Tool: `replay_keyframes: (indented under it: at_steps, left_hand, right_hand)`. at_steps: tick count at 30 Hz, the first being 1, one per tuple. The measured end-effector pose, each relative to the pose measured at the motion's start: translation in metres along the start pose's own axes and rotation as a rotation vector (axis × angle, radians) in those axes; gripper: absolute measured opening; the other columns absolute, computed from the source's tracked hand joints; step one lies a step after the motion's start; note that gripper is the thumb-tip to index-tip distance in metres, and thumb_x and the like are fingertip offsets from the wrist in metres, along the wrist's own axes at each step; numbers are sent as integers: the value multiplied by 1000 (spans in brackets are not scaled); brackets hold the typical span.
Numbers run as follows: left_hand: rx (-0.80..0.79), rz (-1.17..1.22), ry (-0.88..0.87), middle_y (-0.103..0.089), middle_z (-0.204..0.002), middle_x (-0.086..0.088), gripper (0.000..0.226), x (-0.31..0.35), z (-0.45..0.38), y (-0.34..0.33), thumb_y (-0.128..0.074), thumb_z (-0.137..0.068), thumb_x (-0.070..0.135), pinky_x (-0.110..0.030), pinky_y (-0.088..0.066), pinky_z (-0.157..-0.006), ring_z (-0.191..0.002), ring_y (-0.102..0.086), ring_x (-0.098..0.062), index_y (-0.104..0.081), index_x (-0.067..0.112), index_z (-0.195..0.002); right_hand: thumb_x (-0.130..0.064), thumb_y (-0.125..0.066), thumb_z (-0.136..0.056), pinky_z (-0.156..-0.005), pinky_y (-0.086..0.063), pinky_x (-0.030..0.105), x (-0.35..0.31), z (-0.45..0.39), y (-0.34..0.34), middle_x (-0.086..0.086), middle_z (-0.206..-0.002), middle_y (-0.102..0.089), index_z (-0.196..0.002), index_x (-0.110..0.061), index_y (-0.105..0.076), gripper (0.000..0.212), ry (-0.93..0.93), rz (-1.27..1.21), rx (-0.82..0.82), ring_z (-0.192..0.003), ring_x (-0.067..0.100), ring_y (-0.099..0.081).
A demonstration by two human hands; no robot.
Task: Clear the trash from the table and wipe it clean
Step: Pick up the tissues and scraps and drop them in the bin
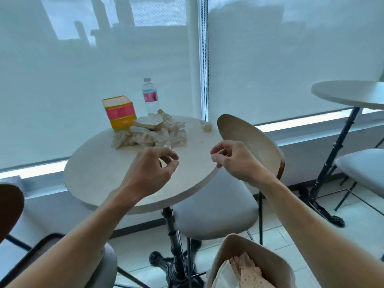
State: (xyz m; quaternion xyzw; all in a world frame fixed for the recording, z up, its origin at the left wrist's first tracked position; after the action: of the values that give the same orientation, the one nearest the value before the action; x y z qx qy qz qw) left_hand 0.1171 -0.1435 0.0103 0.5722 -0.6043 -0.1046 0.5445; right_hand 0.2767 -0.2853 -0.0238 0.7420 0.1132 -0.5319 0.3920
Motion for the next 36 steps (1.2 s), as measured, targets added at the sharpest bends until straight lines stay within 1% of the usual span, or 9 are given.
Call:
replay_keyframes:
  at_steps: [6,10,13,19,24,28,31,33,36]
  left_hand:
    - [-7,-60,-2,-67,-79,17,6,-46,-55,12,-69,-87,26,-26,-51,-68,-70,-58,5,-74,27,-90]
    - [12,-64,-16,-70,-78,10,4,-62,-92,16,-71,-85,26,-26,-52,-66,-67,-59,3,-75,26,-85]
    - [1,-90,-44,-70,-78,11,6,-67,-117,15,-70,-85,24,-23,-46,-60,-64,-56,3,-75,28,-85]
    - [-11,-136,-129,-72,-92,6,15,-59,-158,8,-68,-86,23,-22,-45,-71,-79,-62,-9,-75,22,-99]
    - [-116,-357,-230,-62,-119,1,49,-51,-190,-19,-67,-85,29,-32,-46,-91,-115,-47,-19,-56,22,-132]
    - [-244,-510,-238,-60,-128,-2,59,-53,-208,-46,-65,-88,36,-36,-43,-94,-122,-40,-22,-47,21,-142]
    - [-257,-541,-235,-67,-113,-4,34,-55,-213,-52,-61,-91,27,-35,-47,-88,-112,-49,-23,-64,19,-124]
    - [-208,-501,-211,-65,-86,-6,14,-58,-214,-47,-59,-92,20,-33,-49,-71,-87,-56,-22,-69,15,-84]
    - [-126,-368,-171,-56,-67,-7,39,-63,-217,-36,-61,-91,20,-33,-42,-60,-68,-50,-24,-48,16,-55]
  right_hand:
    - [-15,-60,-88,-69,-47,24,-10,-79,-11,-4,-79,-64,-87,-21,-67,10,-15,120,169,-77,15,-61]
    - [-21,-56,-89,-99,-41,32,-6,-130,-28,10,-130,-43,-133,-21,-53,44,-63,416,169,-115,28,-53]
    - [-19,-50,-91,-102,-40,36,0,-161,-36,14,-138,-30,-146,-23,-39,56,-112,571,144,-122,34,-46]
    - [-15,-41,-92,-103,-38,40,17,-191,-43,17,-135,-41,-144,-22,-42,53,-198,714,60,-124,36,-42]
    - [-8,-47,-90,-94,-45,32,3,-189,-40,15,-120,-61,-115,-15,-67,33,-110,639,129,-112,32,-57]
    - [-6,-48,-87,-90,-47,28,-11,-172,-37,9,-115,-69,-106,-13,-72,32,-86,548,115,-109,26,-61]
    - [-9,-49,-88,-97,-46,28,-16,-158,-34,3,-117,-69,-107,-17,-72,32,-69,479,102,-115,21,-58]
    - [-13,-49,-89,-96,-46,26,-18,-149,-31,1,-118,-68,-110,-19,-71,31,-70,444,97,-112,19,-59]
    - [-17,-49,-91,-91,-49,27,-20,-134,-25,-2,-111,-67,-108,-22,-72,29,-53,384,110,-105,17,-62]
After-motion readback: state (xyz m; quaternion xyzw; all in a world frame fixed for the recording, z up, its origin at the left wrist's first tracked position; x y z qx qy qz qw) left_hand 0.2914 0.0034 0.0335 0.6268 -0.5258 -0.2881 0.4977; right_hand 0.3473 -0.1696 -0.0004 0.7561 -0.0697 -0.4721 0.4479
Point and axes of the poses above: each hand's wrist, its own z-axis away from the middle knuckle, its own y-axis out of the back of the hand, x = y × z, the point moved 8 cm from there along -z, towards the middle knuckle
